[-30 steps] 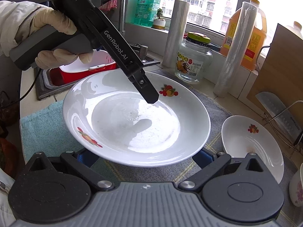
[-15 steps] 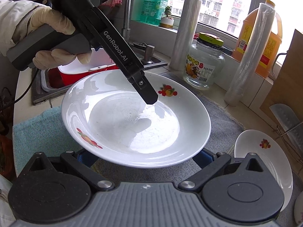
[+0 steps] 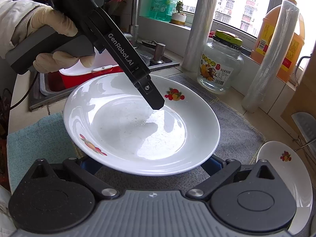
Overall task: Organize plates and bowls
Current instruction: 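Lower the held plate onto the first plate with the left tool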
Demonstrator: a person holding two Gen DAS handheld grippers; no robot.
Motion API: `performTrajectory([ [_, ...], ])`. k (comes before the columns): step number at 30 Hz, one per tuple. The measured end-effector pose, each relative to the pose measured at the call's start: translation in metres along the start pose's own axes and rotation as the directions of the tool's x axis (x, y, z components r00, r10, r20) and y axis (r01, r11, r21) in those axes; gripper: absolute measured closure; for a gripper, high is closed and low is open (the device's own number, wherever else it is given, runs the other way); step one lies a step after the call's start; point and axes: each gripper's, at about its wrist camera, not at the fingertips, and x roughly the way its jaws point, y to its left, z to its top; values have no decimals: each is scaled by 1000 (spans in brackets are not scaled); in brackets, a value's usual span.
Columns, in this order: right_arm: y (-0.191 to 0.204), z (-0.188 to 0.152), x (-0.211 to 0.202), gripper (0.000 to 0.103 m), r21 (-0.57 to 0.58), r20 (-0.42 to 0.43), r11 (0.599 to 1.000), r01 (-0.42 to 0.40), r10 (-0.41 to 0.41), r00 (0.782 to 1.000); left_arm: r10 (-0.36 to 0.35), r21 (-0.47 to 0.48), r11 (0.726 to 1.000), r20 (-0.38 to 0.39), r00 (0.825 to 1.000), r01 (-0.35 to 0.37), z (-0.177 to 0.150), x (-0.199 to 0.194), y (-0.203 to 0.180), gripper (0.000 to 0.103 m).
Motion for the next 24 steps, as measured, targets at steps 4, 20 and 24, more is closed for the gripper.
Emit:
performTrajectory([
  [4, 0, 0, 2, 0, 0, -9, 1000, 1, -1, 1000, -4, -1, 1000, -5, 1000, 4, 0, 2, 3, 28],
  [20, 0, 4, 9, 0, 1, -30, 1000, 11, -11, 999, -4, -2, 1000, -26, 1000, 4, 1, 13, 9, 28],
  [24, 0, 6, 10, 0, -1, -37, 1000, 13, -13, 999, -13, -16, 1000, -30, 999, 12, 1, 17, 12, 28],
])
